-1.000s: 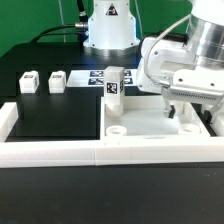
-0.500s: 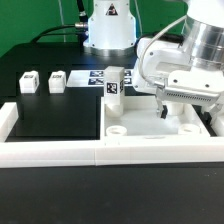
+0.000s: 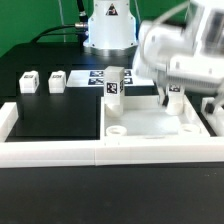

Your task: Assemble square table

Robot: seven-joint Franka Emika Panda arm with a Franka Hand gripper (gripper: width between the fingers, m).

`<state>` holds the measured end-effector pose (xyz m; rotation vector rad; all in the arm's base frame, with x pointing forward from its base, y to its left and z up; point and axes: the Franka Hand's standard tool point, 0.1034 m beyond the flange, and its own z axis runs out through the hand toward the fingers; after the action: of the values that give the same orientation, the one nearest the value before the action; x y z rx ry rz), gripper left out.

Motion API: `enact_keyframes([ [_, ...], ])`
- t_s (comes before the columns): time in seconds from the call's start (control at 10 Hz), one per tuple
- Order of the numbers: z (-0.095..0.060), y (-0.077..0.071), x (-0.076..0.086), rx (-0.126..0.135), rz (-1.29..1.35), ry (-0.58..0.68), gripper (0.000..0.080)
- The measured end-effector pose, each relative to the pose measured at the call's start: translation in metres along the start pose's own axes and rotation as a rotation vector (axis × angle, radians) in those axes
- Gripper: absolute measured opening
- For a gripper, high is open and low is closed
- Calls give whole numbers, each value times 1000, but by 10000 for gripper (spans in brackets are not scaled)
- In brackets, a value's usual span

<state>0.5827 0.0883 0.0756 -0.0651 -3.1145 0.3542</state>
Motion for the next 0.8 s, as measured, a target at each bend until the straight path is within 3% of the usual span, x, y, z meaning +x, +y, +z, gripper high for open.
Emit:
enact_keyframes([
  [0.1, -20, -22, 0, 41, 8, -3, 649],
  [0.2, -45, -50, -12, 62, 39, -45, 649],
  [0.3, -52, -66, -15, 64, 133, -61, 649],
  [0.8, -46, -59, -13, 50, 431, -57, 649],
])
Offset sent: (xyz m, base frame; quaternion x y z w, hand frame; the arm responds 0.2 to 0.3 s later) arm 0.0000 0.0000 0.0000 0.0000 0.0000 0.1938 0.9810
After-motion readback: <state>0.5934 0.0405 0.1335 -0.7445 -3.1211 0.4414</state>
